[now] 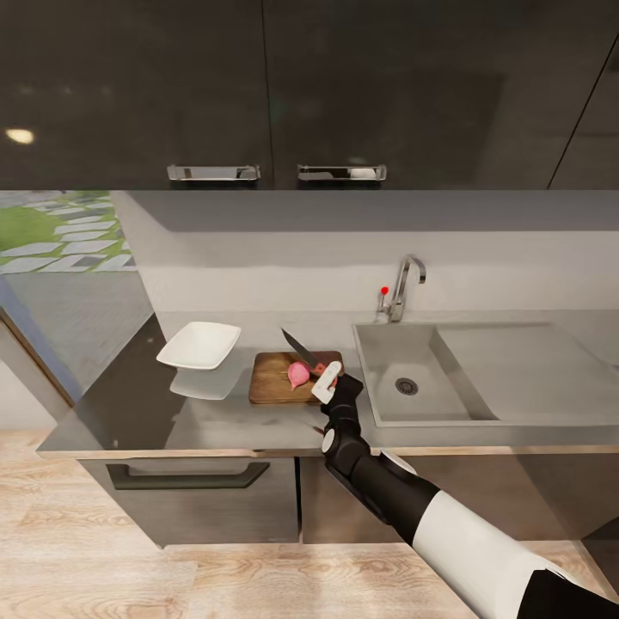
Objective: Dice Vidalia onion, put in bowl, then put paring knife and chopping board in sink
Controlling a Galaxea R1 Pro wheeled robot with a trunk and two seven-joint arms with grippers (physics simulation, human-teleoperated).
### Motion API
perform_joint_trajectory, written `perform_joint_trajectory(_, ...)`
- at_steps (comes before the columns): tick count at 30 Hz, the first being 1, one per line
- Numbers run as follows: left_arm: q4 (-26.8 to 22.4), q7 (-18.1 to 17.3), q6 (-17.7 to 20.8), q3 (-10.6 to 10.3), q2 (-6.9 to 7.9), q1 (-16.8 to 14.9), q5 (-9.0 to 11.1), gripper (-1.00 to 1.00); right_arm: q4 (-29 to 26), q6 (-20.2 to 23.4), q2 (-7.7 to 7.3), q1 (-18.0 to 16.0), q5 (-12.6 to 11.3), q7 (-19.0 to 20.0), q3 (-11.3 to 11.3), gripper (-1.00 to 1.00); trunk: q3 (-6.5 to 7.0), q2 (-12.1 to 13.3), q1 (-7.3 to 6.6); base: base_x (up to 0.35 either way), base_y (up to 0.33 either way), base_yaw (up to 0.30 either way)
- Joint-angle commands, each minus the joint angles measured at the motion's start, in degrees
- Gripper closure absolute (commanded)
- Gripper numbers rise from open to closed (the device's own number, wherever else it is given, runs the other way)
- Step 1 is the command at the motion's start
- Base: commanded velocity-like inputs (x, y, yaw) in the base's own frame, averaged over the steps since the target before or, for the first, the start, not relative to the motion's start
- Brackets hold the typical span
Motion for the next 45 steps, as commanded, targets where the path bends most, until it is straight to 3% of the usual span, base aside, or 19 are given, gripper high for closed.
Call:
perform_joint_trajectory(1, -0.1, -0.3, -0.2, 0.2, -0.08, 0.0, -0.3, -1.00, 0.0, 0.4, -0.04, -0.1, 0.2, -0.1, 0.2, 1.00, -0.11, -0.1, 0.04, 0.000, 0.000, 0.000)
perform_joint_trajectory(6, 0.0, -0.3, -0.2, 0.2, -0.08, 0.0, -0.3, -1.00, 0.0, 0.4, -0.09, -0.1, 0.4, -0.1, 0.4, 1.00, -0.11, -0.1, 0.04, 0.000, 0.000, 0.000)
perform_joint_trajectory(9, 0.0, -0.3, -0.2, 0.2, -0.08, 0.0, -0.3, -1.00, 0.1, 0.5, -0.10, -0.1, 0.5, -0.1, 3.7, 1.00, -0.11, -0.1, 0.04, 0.000, 0.000, 0.000)
perform_joint_trajectory(14, 0.0, -0.3, -0.2, 0.3, -0.08, 0.0, -0.3, -1.00, 0.1, 0.5, -0.07, -0.1, 0.5, 0.0, 5.5, 1.00, -0.11, -0.1, 0.04, 0.000, 0.000, 0.000)
perform_joint_trajectory(37, 0.0, -0.3, -0.1, 0.2, -0.08, 0.0, -0.3, -1.00, 0.2, 0.6, -0.27, -0.1, 0.5, 0.1, 5.8, 1.00, -0.11, -0.1, 0.04, 0.038, 0.000, 0.000)
perform_joint_trajectory(45, 0.0, -0.3, -0.2, 0.2, -0.08, 0.0, -0.3, -1.00, 3.2, 0.7, -0.12, -0.1, 0.5, 0.2, 6.1, 1.00, -0.11, -0.1, 0.04, 0.000, 0.000, 0.000)
